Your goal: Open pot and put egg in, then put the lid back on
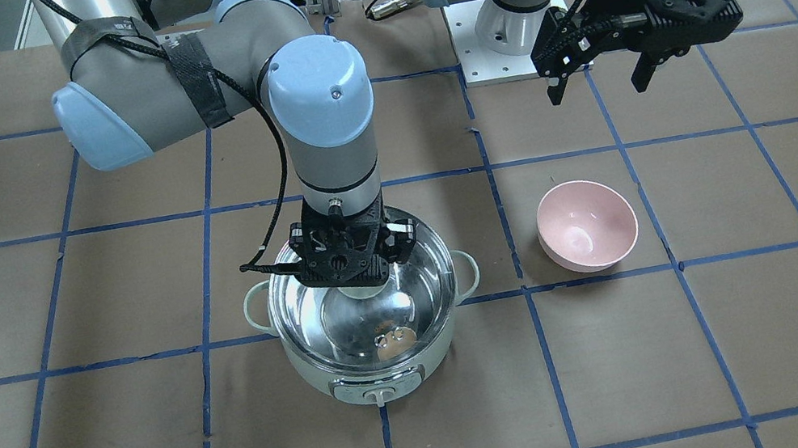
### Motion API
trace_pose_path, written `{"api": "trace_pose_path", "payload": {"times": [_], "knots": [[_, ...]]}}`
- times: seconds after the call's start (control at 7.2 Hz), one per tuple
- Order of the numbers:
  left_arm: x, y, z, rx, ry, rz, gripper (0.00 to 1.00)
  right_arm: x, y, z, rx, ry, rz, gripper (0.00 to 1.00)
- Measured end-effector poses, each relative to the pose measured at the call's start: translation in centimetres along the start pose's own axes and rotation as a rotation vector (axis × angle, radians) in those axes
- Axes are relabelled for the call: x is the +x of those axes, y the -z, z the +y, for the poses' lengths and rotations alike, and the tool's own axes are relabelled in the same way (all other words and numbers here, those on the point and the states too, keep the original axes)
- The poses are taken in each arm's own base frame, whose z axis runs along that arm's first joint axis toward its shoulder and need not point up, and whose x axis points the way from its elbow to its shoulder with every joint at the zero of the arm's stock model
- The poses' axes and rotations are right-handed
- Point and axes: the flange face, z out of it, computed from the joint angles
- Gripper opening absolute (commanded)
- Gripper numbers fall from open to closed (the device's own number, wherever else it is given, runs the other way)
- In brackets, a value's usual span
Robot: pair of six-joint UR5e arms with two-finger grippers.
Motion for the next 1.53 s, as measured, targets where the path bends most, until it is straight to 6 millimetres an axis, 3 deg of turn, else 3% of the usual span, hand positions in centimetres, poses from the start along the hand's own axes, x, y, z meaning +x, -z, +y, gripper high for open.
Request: {"api": "trace_pose_path", "payload": {"times": [0.28, 0.42, 0.69, 0.83, 1.11, 1.25, 1.39, 1.53], "knots": [[0.0, 0.0, 0.0, 0.0, 0.0, -0.001, 1.0, 0.1, 0.5, 0.0, 0.007, 0.011, 0.0, 1.0], [0.0, -0.1, 0.0, -0.001, 0.0, -0.001, 1.0, 0.5, 1.9, 0.1, 0.022, 0.009, -0.011, 1.0], [0.0, -0.1, 0.0, -0.002, -0.001, -0.007, 1.0, 3.5, 7.4, 0.6, 0.056, 0.001, -0.029, 1.0], [-0.1, 0.0, 0.0, -0.004, -0.001, -0.013, 1.0, 6.6, 10.5, 0.8, 0.058, 0.022, -0.022, 1.0], [-0.2, 0.2, -0.1, -0.006, -0.002, -0.018, 1.0, 16.5, 16.5, 1.1, 0.012, 0.091, 0.012, 1.0], [-0.2, 0.2, -0.1, -0.007, -0.001, -0.019, 1.0, 21.0, 18.1, 1.1, -0.005, 0.116, 0.016, 1.0], [-0.2, 0.3, -0.1, -0.006, 0.0, -0.019, 1.0, 23.4, 18.8, 1.2, -0.009, 0.124, 0.006, 1.0], [-0.3, 0.4, -0.2, -0.01, 0.003, -0.02, 1.0, 24.2, 19.2, 1.4, -0.006, 0.127, -0.01, 1.0]]}}
